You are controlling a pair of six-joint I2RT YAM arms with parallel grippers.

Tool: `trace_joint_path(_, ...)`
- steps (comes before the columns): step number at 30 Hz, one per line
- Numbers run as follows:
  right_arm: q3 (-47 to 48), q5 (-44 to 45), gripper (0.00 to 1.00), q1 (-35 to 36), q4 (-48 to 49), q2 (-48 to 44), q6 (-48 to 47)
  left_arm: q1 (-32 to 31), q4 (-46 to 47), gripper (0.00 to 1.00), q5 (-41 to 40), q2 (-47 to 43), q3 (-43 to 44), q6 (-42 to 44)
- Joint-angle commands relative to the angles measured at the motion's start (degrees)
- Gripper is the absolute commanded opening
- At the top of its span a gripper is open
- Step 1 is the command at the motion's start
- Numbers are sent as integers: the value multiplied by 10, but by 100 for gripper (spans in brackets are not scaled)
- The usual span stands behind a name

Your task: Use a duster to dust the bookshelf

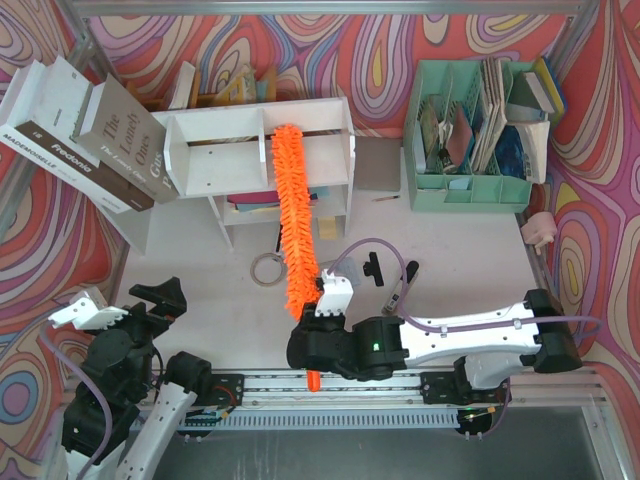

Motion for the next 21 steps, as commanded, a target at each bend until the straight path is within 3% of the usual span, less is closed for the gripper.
trace_joint_path(1, 16, -12, 0, -6, 19, -5, -12, -3, 2, 98, -5, -8, -6, -3)
trace_joint_path(12, 45, 35, 0, -6, 32, -8, -56, -3, 2, 99, -7, -6, -7, -3)
trace_joint_path(21, 11, 109, 0, -6, -144, -49, 168, -3, 3, 99, -8, -6, -8, -3)
